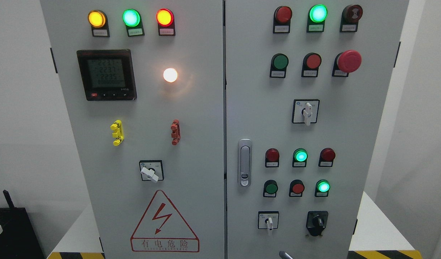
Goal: Release door handle
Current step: 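Raise the right hand toward the bottom of the silver door handle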
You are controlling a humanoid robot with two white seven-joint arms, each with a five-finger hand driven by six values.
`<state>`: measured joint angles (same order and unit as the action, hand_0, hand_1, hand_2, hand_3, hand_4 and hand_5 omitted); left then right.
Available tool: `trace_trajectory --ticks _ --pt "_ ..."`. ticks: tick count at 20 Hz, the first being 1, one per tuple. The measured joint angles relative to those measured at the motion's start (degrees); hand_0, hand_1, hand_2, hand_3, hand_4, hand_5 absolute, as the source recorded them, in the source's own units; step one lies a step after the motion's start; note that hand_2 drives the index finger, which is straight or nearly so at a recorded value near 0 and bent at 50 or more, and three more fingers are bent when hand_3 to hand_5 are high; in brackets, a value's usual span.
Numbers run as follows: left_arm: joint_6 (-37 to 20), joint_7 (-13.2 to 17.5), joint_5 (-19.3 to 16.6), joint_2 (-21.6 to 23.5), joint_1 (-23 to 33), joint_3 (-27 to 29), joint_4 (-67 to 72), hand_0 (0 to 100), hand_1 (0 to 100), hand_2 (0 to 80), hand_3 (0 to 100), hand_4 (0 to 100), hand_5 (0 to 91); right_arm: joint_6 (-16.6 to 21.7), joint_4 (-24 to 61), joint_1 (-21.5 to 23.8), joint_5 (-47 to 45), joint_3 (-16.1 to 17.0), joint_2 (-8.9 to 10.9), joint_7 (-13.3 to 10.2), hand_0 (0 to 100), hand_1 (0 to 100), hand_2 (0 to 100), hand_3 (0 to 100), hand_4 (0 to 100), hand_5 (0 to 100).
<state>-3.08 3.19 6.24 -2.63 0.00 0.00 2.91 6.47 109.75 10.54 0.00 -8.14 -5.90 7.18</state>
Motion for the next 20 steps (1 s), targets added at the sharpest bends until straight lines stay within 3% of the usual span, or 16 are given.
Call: trace_trajectory --ticks 5,7,8,9,10,11,14,17,20 --pt "0.0 0.0 0.0 0.0 0.0 0.0 0.0 12 39 0.0 0 0 0.0 0.0 0.0 -0.1 0.0 0.0 0.0 0.0 42 2 0 0 0 0" --pt "0.0 0.0 0.0 0.0 0.0 0.0 0.0 12 39 0.0 0 0 0.0 0.2 0.0 -0.1 0.0 -0.1 0.01 -0.1 37 9 0 3 4 0" --pt "0.0 0.0 0.0 0.0 0.0 0.0 0.0 12 39 0.0 0 0 0.0 0.5 0.0 -0.2 0.3 -0.1 0.05 -0.3 37 11 0 14 25 12" --pt "0.0 0.0 0.0 0.0 0.0 0.0 0.0 12 39 0.0 0 0 0.0 1.2 0.1 -0.2 1.4 -0.1 0.12 -0.7 37 12 0 27 35 29" --pt "0.0 0.0 0.0 0.0 0.0 0.0 0.0 12 39 0.0 0 0 0.0 2.4 0.1 -0.4 3.4 -0.2 0.19 -1.6 37 13 0 31 38 34" --pt "0.0 0.0 0.0 0.0 0.0 0.0 0.0 12 39 0.0 0 0 0.0 3.7 0.2 -0.7 6.3 -0.2 0.24 -2.6 36 14 0 40 44 48" --pt "0.0 0.0 0.0 0.0 0.0 0.0 0.0 12 39 0.0 0 0 0.0 6.3 0.4 -2.2 19.4 -0.4 0.22 -6.5 34 18 0 54 61 75" --pt "0.0 0.0 0.0 0.0 0.0 0.0 0.0 12 39 0.0 0 0 0.0 6.0 0.5 -5.2 34.4 -0.7 -0.19 -9.7 37 16 0 57 65 80" --pt "0.0 0.0 0.0 0.0 0.0 0.0 0.0 12 39 0.0 0 0 0.0 3.1 0.4 -7.9 48.6 -1.4 -0.56 -10.9 39 15 0 56 65 83"
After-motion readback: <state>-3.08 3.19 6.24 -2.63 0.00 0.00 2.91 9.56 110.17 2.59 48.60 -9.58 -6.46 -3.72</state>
